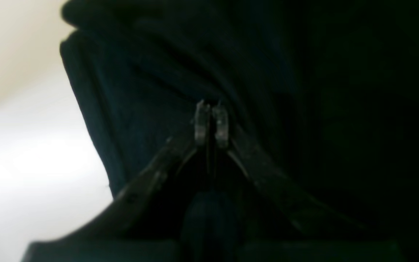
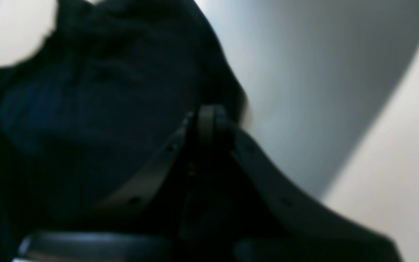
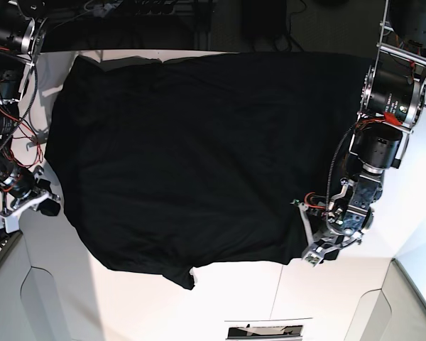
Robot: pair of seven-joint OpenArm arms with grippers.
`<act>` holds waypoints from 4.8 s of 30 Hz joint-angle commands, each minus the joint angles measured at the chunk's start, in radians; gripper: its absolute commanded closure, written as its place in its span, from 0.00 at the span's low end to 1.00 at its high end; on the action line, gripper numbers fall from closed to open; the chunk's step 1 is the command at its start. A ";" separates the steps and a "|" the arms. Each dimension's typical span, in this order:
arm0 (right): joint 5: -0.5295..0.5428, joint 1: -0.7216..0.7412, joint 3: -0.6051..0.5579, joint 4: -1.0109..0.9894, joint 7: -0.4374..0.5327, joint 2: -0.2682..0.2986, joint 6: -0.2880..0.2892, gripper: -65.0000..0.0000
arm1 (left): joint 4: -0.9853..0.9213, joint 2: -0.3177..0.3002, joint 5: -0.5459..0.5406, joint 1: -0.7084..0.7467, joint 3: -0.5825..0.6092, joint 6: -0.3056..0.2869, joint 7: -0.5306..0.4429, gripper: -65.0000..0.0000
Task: Layout the t-shirt on the table in an organized manner, then fold the t-shirt properly
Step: 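Regrasp the shirt sides and tug them apart to square the shirt, then release the shirt sides and move both grippers to the shirt's shoulder corners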
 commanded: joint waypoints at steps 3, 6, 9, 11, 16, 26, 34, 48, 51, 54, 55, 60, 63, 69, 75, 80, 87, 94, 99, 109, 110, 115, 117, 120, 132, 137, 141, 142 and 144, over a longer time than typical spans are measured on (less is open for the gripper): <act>-0.008 0.069 -0.023 0.016 0.035 -0.012 0.011 1.00 | 0.007 -0.062 0.010 -0.030 -0.003 0.031 0.020 0.98; -0.057 0.104 -0.078 -0.006 0.064 -0.038 0.011 1.00 | 0.007 -0.103 0.009 -0.030 -0.003 0.036 0.030 0.98; -0.104 0.132 -0.161 -0.070 0.110 -0.057 0.011 1.00 | 0.007 -0.128 0.004 -0.030 -0.003 0.037 0.032 0.98; -0.119 0.145 -0.221 -0.128 0.136 -0.063 0.011 1.00 | 0.007 -0.134 -0.012 -0.030 -0.003 0.056 0.031 0.98; -0.151 0.145 -0.302 -0.217 0.166 -0.064 0.010 1.00 | 0.007 -0.124 -0.056 -0.030 -0.003 0.058 0.031 0.98; -0.211 0.146 -0.241 -0.228 0.192 -0.027 0.003 1.00 | 0.007 -0.048 -0.059 -0.030 -0.003 0.054 0.031 0.98; -0.161 0.149 -0.193 -0.220 0.175 -0.005 0.007 1.00 | 0.054 -0.087 -0.052 -0.038 -0.003 0.129 0.080 0.98; 0.024 0.137 -0.193 0.058 -0.159 0.011 0.007 1.00 | 0.399 -0.337 -0.411 0.034 -0.003 -0.060 0.305 0.98; 0.024 0.118 -0.193 0.058 -0.172 0.010 0.007 1.00 | 0.430 -0.371 -0.414 0.108 -0.003 -0.094 0.306 0.98; 0.025 0.077 -0.193 0.058 -0.190 0.011 0.011 1.00 | 0.458 -0.398 -0.448 0.195 -0.003 -0.128 0.307 0.98; 0.028 0.061 -0.193 0.060 -0.193 0.012 0.011 1.00 | 0.470 -0.404 -0.456 0.223 -0.003 -0.137 0.306 0.98; 0.076 -0.036 -0.193 0.103 -0.188 0.037 0.012 1.00 | 0.534 -0.401 -0.452 0.337 -0.004 -0.133 0.304 0.98; 0.074 -0.085 -0.192 0.160 -0.184 0.047 0.019 1.00 | 0.539 -0.396 -0.446 0.376 -0.005 -0.134 0.281 0.98; -0.012 -0.126 -0.192 0.159 -0.089 0.044 0.018 1.00 | 0.514 -0.382 -0.340 0.399 -0.005 -0.130 0.174 0.98; -0.084 -0.126 -0.192 0.068 0.074 0.044 0.018 1.00 | 0.291 -0.280 -0.278 0.311 -0.005 -0.138 0.165 0.98; -0.130 -0.119 -0.192 0.021 0.155 0.043 0.018 1.00 | 0.129 -0.209 -0.236 0.231 -0.005 -0.137 0.133 0.98; -0.198 -0.112 -0.192 -0.002 0.262 0.043 0.016 1.00 | 0.101 -0.197 -0.236 0.143 -0.005 -0.133 0.121 0.98; -0.224 -0.039 -0.192 -0.028 0.280 0.033 0.010 1.00 | 0.072 -0.198 -0.237 0.097 -0.005 -0.093 0.131 0.97; -0.209 0.007 -0.165 0.019 0.201 0.033 0.010 1.00 | 0.103 -0.233 -0.328 0.097 -0.005 -0.058 0.156 0.70; 0.043 -0.031 0.080 0.267 -0.095 0.047 0.016 1.00 | 0.290 -0.409 -0.470 0.101 -0.005 -0.093 0.217 0.68; 0.056 -0.044 0.102 0.268 -0.099 0.050 0.020 1.00 | 0.309 -0.420 -0.488 0.103 -0.005 -0.108 0.229 0.68; 0.100 -0.159 0.191 0.298 -0.140 0.052 0.039 1.00 | 0.396 -0.466 -0.590 0.140 -0.005 -0.182 0.278 0.68; 0.108 -0.230 0.211 0.330 -0.140 0.052 0.041 1.00 | 0.431 -0.478 -0.605 0.171 -0.005 -0.206 0.288 0.68; 0.117 -0.341 0.217 0.381 -0.140 0.052 0.041 1.00 | 0.506 -0.482 -0.604 0.235 -0.005 -0.216 0.290 0.68; 0.177 -0.597 0.216 0.586 -0.156 0.039 0.041 1.00 | 0.787 -0.448 -0.402 0.538 -0.046 -0.126 0.238 0.68; 0.200 -0.632 0.216 0.588 -0.164 0.038 0.041 1.00 | 0.831 -0.420 -0.393 0.650 -0.190 -0.126 0.240 0.68; 0.219 -0.689 0.217 0.610 -0.165 0.039 0.042 1.00 | 0.915 -0.415 -0.412 0.776 -0.351 -0.127 0.238 0.68; 0.219 -0.701 0.217 0.622 -0.165 0.038 0.047 1.00 | 0.936 -0.415 -0.421 0.806 -0.386 -0.127 0.238 0.68; 0.225 -0.712 0.217 0.642 -0.163 0.038 0.059 1.00 | 0.970 -0.415 -0.423 0.864 -0.452 -0.129 0.237 0.68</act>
